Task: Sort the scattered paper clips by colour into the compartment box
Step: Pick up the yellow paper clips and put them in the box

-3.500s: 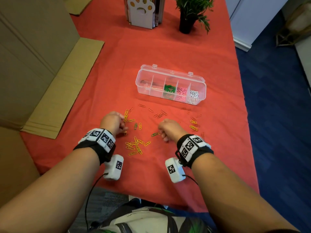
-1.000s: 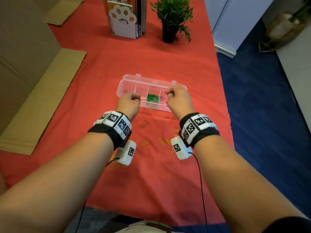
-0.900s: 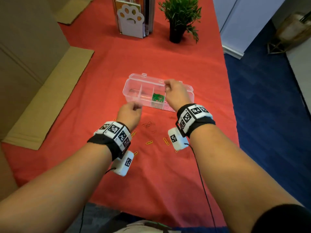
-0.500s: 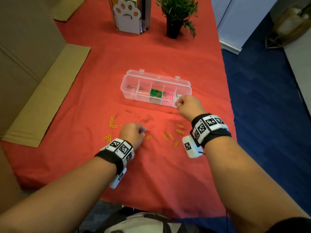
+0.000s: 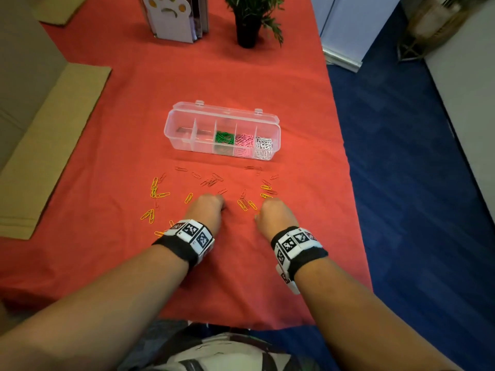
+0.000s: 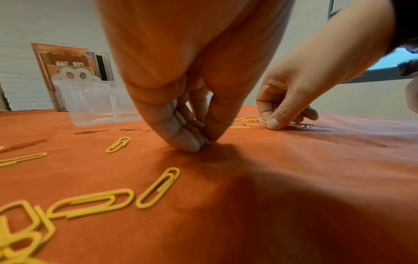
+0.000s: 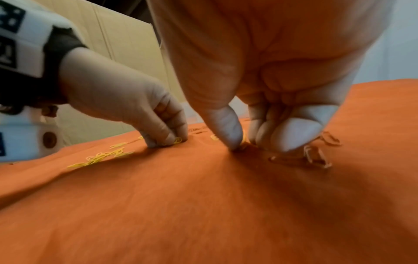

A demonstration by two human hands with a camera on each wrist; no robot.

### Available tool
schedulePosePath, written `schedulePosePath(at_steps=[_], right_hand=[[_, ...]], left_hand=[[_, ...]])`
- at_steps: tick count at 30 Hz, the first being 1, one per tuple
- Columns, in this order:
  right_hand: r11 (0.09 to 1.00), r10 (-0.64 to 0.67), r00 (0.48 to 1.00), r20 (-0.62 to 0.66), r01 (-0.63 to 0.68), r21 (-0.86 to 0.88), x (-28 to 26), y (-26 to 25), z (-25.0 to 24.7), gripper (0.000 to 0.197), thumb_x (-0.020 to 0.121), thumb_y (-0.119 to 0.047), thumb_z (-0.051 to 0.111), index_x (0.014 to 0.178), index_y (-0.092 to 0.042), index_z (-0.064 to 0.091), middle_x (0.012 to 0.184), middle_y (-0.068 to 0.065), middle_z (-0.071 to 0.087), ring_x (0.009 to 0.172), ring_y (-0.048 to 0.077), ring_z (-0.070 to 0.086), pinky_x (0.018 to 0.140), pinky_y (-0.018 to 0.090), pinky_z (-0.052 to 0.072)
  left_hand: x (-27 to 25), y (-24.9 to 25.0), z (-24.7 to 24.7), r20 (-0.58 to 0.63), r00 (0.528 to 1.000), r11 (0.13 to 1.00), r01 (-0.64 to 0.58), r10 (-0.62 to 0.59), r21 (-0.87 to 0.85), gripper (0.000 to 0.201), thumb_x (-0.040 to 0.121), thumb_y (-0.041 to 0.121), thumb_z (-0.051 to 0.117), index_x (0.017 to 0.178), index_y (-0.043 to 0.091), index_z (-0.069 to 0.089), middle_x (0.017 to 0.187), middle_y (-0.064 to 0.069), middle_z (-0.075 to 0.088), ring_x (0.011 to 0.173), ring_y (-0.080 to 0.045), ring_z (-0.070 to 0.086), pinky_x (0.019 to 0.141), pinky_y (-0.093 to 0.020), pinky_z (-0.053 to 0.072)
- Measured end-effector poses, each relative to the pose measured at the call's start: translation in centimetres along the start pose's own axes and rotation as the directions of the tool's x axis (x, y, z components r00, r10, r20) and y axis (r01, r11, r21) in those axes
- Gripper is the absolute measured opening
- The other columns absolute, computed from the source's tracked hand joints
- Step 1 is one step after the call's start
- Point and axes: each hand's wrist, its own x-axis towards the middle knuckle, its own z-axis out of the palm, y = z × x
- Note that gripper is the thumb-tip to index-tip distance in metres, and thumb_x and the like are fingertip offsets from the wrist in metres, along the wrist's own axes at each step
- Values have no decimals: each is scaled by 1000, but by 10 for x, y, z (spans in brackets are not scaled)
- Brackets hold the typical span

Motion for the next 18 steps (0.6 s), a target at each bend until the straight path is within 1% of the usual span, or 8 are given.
schedulePosePath(at_steps=[3, 7, 9, 11, 13, 15, 17, 18], right_hand=[[1000, -26, 999, 22, 26, -7, 1, 0, 5, 27, 85, -5, 45, 108, 2, 59, 115, 22, 60, 105, 36, 61, 87, 40, 51], [986, -37, 998, 41, 30, 165, 11, 10, -2, 19, 85, -12, 48, 98, -4, 61, 103, 19, 66, 99, 34, 63, 85, 36, 51], [912, 21, 999, 40, -35, 408, 15, 19, -9, 11, 83, -11, 51, 89, -16, 59, 84, 11, 63, 79, 32, 64, 71, 38, 56], [794, 91, 993, 76, -119, 596, 21, 27, -15, 20, 81, -6, 50, 81, -25, 55, 72, 2, 56, 59, 22, 56, 50, 30, 51], [715, 141, 986, 92, -166, 679, 29, 33, -19, 25, 83, -4, 48, 71, -25, 55, 65, -1, 53, 53, 15, 51, 49, 26, 45], [625, 188, 976, 109, -205, 754, 34, 35, -21, 26, 85, -5, 48, 67, -23, 52, 62, -1, 54, 51, 13, 50, 55, 26, 46], [586, 193, 975, 113, -207, 784, 37, 37, -19, 24, 84, -4, 50, 67, -22, 51, 62, -1, 54, 51, 12, 50, 57, 28, 47], [612, 183, 979, 92, -187, 768, 38, 37, -19, 24, 82, -4, 50, 66, -22, 51, 61, -3, 53, 50, 11, 49, 54, 26, 45]], left_hand=[[-4, 3, -2, -27, 999, 994, 14, -17, -108, 29, 84, 7, 48, 107, 12, 66, 110, -19, 62, 104, -34, 58, 91, -35, 47], [-6, 10, -9, 18, 988, 906, 148, -153, -397, 18, 84, 9, 48, 91, 12, 64, 100, -15, 64, 93, -32, 61, 86, -34, 49], [-3, 13, -12, 105, 969, 787, 244, -225, -567, 17, 84, 7, 43, 79, 16, 57, 83, -12, 66, 75, -29, 62, 73, -33, 51], [-1, 20, -15, 176, 955, 674, 293, -238, -678, 27, 83, -1, 38, 70, 19, 50, 68, -6, 57, 57, -20, 52, 59, -26, 44], [-1, 29, -20, 234, 949, 587, 314, -211, -746, 32, 81, -9, 32, 69, 17, 45, 62, -6, 51, 53, -17, 49, 50, -23, 40], [1, 37, -22, 285, 941, 528, 338, -181, -779, 34, 79, -15, 28, 68, 14, 42, 50, -5, 49, 54, -19, 49, 42, -20, 40], [4, 41, -20, 292, 941, 535, 336, -168, -775, 33, 78, -15, 32, 66, 13, 45, 42, -3, 49, 52, -20, 45, 42, -21, 36], [6, 41, -17, 261, 951, 584, 307, -163, -751, 30, 78, -11, 38, 66, 13, 50, 48, -4, 50, 52, -20, 44, 47, -23, 36]])
